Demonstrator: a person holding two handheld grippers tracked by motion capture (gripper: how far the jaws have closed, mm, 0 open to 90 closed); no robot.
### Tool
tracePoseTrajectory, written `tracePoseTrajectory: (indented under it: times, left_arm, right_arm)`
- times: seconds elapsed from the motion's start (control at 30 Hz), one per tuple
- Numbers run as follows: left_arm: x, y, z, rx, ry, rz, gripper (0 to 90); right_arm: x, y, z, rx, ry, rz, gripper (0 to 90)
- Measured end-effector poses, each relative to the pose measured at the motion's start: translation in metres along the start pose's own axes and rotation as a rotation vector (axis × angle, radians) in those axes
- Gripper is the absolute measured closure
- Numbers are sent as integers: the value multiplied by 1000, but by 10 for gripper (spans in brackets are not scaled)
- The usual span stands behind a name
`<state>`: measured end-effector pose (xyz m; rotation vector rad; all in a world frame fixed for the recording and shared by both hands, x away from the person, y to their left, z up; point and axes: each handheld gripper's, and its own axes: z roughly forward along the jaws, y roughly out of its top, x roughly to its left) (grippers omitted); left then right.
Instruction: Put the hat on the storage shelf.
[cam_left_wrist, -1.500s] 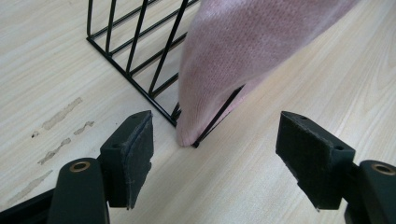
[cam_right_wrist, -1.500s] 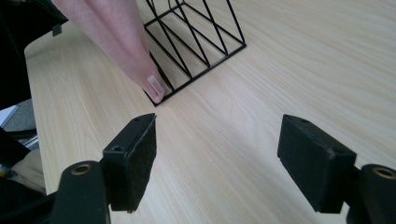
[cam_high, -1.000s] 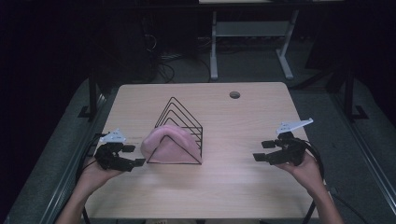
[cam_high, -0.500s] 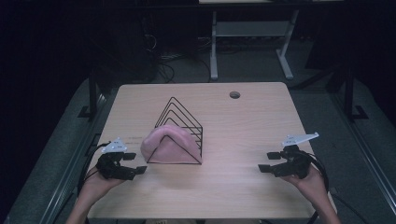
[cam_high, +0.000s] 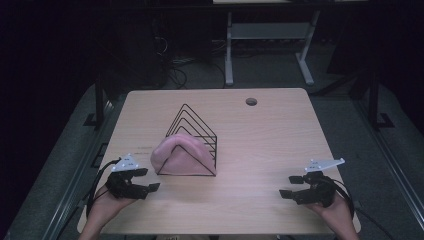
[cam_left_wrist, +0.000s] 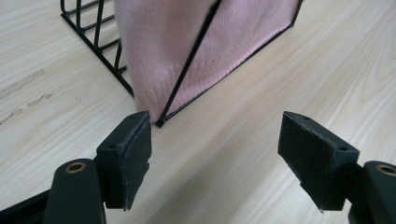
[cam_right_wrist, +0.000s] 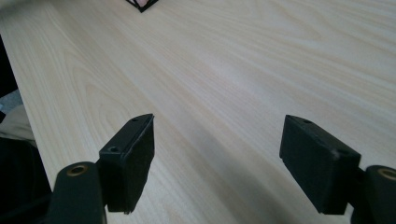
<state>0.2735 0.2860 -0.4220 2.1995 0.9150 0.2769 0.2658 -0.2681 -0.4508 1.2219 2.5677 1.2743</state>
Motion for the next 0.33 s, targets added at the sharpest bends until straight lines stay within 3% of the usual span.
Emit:
tracePoseTrajectory:
  times: [0.17, 0.2, 0.33]
  left_arm:
    - [-5, -7, 4, 31, -1, 18, 260]
    - [-10, -11, 6, 51, -5, 41, 260]
    - [-13, -12, 5, 45, 0, 56, 260]
  right_arm:
    - [6, -7, 1, -25, 3, 4, 254]
    - [10, -10, 2, -35, -2, 17, 234]
    - [18, -11, 0, -76, -30, 12, 228]
